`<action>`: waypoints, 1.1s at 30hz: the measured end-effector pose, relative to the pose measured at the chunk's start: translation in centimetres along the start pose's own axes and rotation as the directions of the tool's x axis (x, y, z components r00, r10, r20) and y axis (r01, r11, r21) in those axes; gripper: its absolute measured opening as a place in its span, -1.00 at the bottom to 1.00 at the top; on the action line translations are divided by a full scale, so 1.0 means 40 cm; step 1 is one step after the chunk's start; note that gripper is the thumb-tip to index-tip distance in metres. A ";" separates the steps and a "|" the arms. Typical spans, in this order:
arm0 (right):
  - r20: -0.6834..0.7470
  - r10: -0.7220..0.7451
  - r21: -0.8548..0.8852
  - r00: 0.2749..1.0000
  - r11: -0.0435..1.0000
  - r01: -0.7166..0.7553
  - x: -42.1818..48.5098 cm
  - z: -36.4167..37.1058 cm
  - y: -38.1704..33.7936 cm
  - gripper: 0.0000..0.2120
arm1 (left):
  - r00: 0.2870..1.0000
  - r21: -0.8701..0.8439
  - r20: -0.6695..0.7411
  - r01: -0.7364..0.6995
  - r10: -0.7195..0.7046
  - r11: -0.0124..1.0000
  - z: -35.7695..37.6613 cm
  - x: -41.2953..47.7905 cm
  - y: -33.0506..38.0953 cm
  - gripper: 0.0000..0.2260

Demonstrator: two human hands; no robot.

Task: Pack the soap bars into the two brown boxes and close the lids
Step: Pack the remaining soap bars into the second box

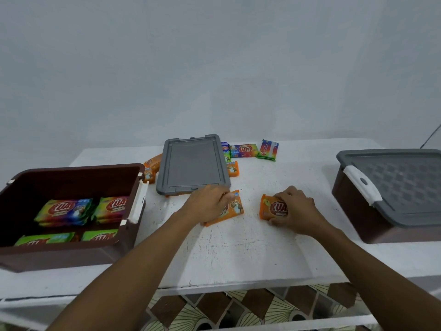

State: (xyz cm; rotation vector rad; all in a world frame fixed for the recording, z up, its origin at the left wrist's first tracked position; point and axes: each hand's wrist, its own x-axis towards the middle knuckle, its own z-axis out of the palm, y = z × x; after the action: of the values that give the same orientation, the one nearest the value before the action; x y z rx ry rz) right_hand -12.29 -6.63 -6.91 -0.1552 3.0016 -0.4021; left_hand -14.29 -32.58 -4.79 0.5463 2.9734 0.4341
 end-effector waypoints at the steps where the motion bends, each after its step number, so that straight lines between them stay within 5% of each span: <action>1: -0.010 0.004 0.027 1.000 1.000 -0.004 -0.003 0.001 -0.003 -0.23 | 0.999 0.014 0.035 -0.019 0.018 1.000 0.000 -0.004 -0.001 -0.54; 7: -0.079 0.027 0.055 0.996 0.998 -0.023 -0.034 0.002 -0.018 -0.29 | 0.989 0.101 0.147 -0.028 0.013 0.995 0.020 -0.016 -0.002 -0.30; 15: -0.102 0.108 0.257 0.989 0.963 -0.079 -0.049 -0.013 -0.041 -0.24 | 0.993 -0.101 0.117 0.013 -0.001 0.995 -0.029 -0.020 0.011 -0.28; 21: -0.133 0.007 0.302 0.991 0.953 0.034 -0.036 -0.069 -0.110 -0.21 | 0.995 -0.139 0.092 -0.036 0.049 0.990 -0.116 -0.028 -0.001 -0.05; 27: -0.231 -0.057 0.277 0.971 0.953 0.122 -0.015 -0.123 -0.224 -0.28 | 0.985 -0.028 -0.027 -0.173 0.173 0.984 -0.248 -0.078 -0.074 -0.34; 33: -0.282 -0.175 0.220 0.943 0.945 0.242 0.014 -0.143 -0.401 -0.30 | 0.974 0.019 -0.143 -0.177 0.178 0.984 -0.373 -0.181 -0.263 -0.39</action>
State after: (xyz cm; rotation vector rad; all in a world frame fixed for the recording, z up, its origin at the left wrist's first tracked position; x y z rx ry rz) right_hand -12.17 -20.64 2.83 -0.4355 3.1573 -0.8870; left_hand -13.08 -48.51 6.66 0.8196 3.0760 0.4989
